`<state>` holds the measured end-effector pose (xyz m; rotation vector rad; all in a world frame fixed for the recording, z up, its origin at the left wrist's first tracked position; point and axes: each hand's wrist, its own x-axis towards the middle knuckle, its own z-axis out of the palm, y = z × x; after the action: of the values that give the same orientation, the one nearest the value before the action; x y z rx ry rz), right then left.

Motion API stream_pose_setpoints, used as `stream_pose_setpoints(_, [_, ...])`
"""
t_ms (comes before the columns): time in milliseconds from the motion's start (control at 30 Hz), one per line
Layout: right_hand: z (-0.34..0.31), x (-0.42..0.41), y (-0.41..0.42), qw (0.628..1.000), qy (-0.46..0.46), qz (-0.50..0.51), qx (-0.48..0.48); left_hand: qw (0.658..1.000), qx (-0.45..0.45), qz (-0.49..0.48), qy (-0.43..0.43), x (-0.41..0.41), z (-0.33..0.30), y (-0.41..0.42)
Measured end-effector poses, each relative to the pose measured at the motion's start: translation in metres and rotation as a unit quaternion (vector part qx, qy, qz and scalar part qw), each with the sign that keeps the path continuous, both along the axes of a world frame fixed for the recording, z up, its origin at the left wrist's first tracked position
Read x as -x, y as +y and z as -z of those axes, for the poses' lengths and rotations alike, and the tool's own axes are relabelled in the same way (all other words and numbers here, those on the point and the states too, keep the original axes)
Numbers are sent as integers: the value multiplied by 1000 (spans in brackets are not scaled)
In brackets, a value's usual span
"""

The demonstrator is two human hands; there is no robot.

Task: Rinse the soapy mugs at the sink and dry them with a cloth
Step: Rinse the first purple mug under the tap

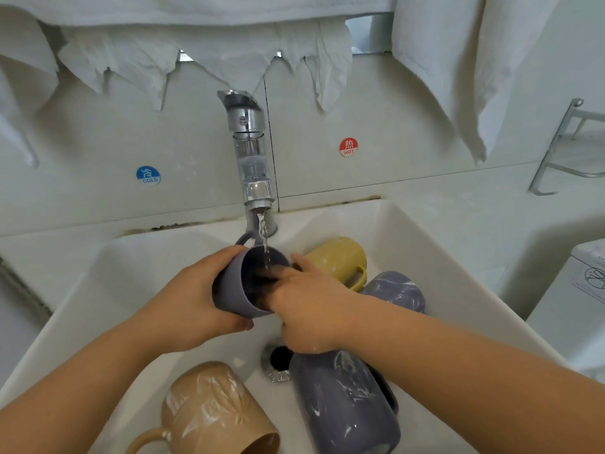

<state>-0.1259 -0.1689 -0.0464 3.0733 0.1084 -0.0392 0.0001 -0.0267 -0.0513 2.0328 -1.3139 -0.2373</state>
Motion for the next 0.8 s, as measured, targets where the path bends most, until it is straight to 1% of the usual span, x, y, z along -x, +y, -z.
stream_pose_setpoints(33, [3, -2, -3, 999, -16, -20, 44, 1000, -16, 11, 25, -2, -1, 1])
stream_pose_setpoints(67, [4, -3, -4, 997, -28, -36, 68, 998, -33, 24, 43, -4, -3, 2])
stream_pose_setpoints(133, [6, -4, -3, 996, -32, -47, 63, 997, -55, 40, 45, -6, -7, 5])
stream_pose_setpoints(200, [4, -3, 3, 999, -15, -28, 1, 998, -54, 32, 18, -7, -9, 7])
stream_pose_setpoints(267, [-1, -1, 12, 995, 14, 13, -99, 999, -40, 19, -1, -6, -10, 9])
stream_pose_setpoints(367, [-13, 0, 22, 958, 66, 81, -265, 1000, -8, -1, -25, -2, -7, 7])
stream_pose_setpoints(467, [-19, -3, 24, 896, 91, 128, -416, 998, 19, -22, -62, 7, -3, -1])
stream_pose_setpoints(533, [-20, -5, 24, 842, 89, 158, -509, 995, 17, -35, -96, 12, 3, -6])
stream_pose_setpoints(567, [-19, -5, 23, 805, 76, 165, -565, 993, 14, -42, -113, 14, 7, -8])
stream_pose_setpoints(633, [-20, -7, 22, 707, 47, 186, -681, 988, 20, -57, -140, 17, 13, -11])
stream_pose_setpoints(667, [-20, -8, 20, 655, 40, 206, -726, 988, 30, -64, -139, 19, 15, -13])
stream_pose_setpoints(700, [-21, -10, 17, 617, 37, 234, -750, 988, 41, -68, -132, 20, 16, -14])
stream_pose_setpoints(733, [-22, -11, 15, 593, 37, 260, -761, 988, 51, -69, -125, 22, 16, -15])
stream_pose_setpoints(767, [-23, -11, 15, 591, 41, 275, -757, 989, 55, -68, -122, 24, 15, -16])
stream_pose_setpoints(800, [-26, -9, 17, 612, 46, 268, -742, 989, 55, -69, -122, 26, 15, -16])
